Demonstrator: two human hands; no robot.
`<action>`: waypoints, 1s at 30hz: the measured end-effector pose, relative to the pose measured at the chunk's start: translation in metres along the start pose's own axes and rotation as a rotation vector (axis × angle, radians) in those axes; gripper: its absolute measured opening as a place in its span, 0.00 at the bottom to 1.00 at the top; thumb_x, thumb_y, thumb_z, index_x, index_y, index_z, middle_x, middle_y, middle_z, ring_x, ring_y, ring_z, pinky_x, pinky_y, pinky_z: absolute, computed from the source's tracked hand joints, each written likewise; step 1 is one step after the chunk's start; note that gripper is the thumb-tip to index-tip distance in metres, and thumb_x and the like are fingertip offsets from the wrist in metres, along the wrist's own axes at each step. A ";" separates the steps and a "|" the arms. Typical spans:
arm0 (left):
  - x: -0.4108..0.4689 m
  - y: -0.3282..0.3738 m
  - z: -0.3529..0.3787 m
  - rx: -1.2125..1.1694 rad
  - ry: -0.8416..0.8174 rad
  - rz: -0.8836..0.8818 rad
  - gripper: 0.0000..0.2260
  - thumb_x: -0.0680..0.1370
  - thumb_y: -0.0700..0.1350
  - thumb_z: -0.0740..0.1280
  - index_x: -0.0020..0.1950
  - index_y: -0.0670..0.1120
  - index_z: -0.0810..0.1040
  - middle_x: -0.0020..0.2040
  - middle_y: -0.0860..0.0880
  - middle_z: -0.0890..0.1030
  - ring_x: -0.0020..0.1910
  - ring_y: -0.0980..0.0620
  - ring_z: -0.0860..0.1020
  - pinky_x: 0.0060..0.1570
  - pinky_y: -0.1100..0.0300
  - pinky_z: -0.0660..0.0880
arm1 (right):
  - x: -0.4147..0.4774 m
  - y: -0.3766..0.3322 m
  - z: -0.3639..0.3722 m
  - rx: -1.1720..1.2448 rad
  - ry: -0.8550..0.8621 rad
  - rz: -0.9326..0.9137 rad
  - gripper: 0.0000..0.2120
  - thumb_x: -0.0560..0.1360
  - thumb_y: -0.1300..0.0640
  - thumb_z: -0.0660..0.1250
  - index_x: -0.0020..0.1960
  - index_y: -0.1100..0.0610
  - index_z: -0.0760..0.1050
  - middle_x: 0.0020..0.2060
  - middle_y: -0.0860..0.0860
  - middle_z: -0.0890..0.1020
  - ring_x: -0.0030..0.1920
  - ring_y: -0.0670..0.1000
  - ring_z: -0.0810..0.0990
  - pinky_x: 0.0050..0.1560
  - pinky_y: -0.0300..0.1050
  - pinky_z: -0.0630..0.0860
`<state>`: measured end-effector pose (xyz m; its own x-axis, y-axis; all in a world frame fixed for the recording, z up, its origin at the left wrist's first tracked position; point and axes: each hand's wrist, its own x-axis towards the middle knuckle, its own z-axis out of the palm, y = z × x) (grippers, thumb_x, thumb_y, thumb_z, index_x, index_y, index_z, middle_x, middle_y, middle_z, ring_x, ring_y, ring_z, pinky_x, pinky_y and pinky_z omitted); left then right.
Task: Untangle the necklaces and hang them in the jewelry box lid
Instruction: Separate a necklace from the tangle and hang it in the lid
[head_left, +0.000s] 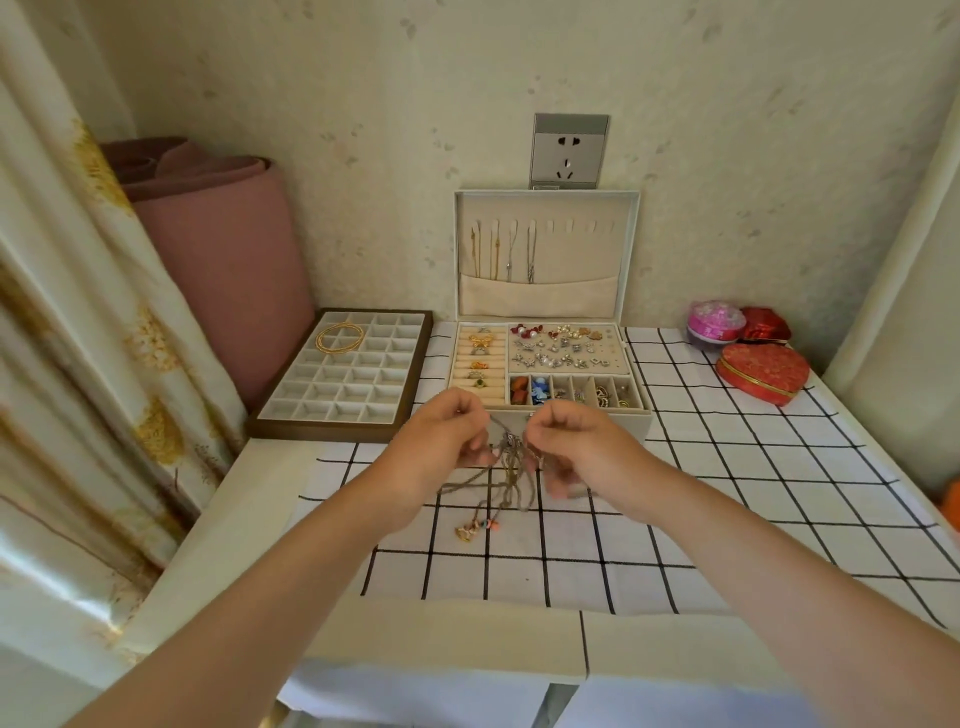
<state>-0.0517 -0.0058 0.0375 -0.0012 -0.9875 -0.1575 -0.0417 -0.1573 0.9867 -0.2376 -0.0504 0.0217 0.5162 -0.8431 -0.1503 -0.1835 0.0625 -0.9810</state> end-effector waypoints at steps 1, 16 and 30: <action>-0.001 0.003 -0.001 -0.058 -0.012 -0.016 0.09 0.83 0.38 0.60 0.42 0.44 0.70 0.30 0.51 0.68 0.30 0.51 0.71 0.45 0.56 0.78 | 0.000 -0.002 -0.001 0.015 0.001 0.014 0.07 0.80 0.62 0.63 0.44 0.59 0.75 0.31 0.53 0.79 0.24 0.51 0.67 0.27 0.42 0.62; 0.000 -0.004 0.004 0.216 0.084 0.213 0.05 0.78 0.37 0.68 0.44 0.46 0.77 0.33 0.48 0.73 0.35 0.51 0.74 0.47 0.54 0.79 | 0.000 -0.006 -0.010 -0.355 -0.131 0.066 0.06 0.72 0.61 0.74 0.46 0.51 0.80 0.32 0.50 0.82 0.31 0.51 0.77 0.37 0.48 0.75; -0.001 -0.019 0.001 0.726 0.167 0.524 0.10 0.73 0.41 0.75 0.47 0.53 0.78 0.42 0.56 0.75 0.39 0.56 0.75 0.40 0.66 0.73 | -0.014 -0.017 -0.007 -0.165 -0.249 0.154 0.06 0.77 0.64 0.70 0.50 0.55 0.83 0.35 0.54 0.84 0.21 0.46 0.60 0.24 0.40 0.54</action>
<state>-0.0520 -0.0020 0.0190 -0.0547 -0.9283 0.3679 -0.6959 0.2997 0.6526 -0.2474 -0.0437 0.0416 0.6567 -0.6730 -0.3403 -0.3977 0.0743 -0.9145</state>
